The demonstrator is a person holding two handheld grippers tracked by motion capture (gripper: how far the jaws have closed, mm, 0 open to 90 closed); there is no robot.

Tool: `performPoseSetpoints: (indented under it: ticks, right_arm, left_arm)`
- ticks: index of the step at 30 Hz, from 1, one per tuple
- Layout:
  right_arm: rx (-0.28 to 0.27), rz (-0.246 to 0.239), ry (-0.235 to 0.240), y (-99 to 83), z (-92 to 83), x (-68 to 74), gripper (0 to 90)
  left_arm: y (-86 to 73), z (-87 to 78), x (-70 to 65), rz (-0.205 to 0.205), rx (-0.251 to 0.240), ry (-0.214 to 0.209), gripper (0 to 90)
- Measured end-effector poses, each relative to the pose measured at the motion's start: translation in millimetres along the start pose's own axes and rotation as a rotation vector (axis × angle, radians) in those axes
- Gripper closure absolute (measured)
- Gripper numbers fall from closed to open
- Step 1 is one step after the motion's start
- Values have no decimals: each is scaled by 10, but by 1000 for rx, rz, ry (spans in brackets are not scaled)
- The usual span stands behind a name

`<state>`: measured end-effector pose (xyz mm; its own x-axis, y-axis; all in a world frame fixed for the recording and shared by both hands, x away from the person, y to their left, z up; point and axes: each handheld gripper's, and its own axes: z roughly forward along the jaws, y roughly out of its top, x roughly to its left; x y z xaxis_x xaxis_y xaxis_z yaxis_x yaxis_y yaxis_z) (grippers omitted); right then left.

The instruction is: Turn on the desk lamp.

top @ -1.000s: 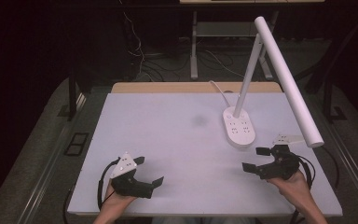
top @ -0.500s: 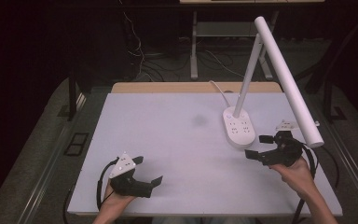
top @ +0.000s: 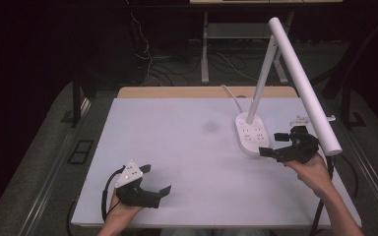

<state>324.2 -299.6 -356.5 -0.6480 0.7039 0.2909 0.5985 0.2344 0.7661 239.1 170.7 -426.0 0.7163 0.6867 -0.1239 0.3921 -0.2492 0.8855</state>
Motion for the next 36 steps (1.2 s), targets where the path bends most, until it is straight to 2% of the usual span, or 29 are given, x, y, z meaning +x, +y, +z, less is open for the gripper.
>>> performPoseSetpoints:
  ticks: [24, 36]
  right_arm:
    - [24, -1, -28, 256, 206, -359, 5]
    - [46, 30, -52, 286, 349, -583, 5]
  left_arm:
    - [-2, -12, 12, -1, -1, -1, 0]
    - [-1, -11, 14, -1, -2, -6, 0]
